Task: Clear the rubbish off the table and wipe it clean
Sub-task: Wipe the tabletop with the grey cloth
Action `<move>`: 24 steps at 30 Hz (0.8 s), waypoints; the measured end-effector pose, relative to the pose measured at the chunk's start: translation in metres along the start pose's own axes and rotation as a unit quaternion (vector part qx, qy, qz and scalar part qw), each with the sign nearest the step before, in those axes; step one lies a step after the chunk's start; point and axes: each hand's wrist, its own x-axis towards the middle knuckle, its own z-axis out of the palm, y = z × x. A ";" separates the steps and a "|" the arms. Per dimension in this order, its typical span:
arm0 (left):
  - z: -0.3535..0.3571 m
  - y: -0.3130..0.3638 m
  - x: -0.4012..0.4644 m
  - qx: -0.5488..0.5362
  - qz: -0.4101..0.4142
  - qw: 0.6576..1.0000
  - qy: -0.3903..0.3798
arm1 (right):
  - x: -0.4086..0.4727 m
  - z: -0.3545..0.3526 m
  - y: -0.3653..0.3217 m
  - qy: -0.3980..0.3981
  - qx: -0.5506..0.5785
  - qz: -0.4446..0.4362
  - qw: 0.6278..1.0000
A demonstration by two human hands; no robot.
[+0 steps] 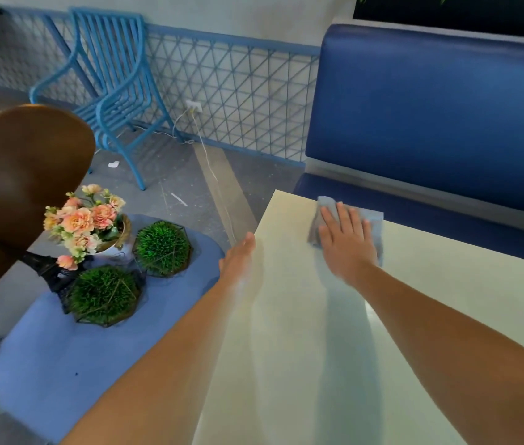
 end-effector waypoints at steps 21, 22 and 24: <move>-0.088 -0.079 -0.014 -0.023 0.007 0.998 -0.060 | -0.128 0.006 -0.170 0.028 0.435 0.003 0.900; -0.096 -0.082 -0.015 -0.022 0.011 0.998 -0.063 | -0.128 0.004 -0.176 0.034 0.406 -0.002 0.913; -0.111 -0.091 -0.017 -0.021 0.018 0.997 -0.076 | -0.128 0.007 -0.183 0.029 0.316 -0.009 0.948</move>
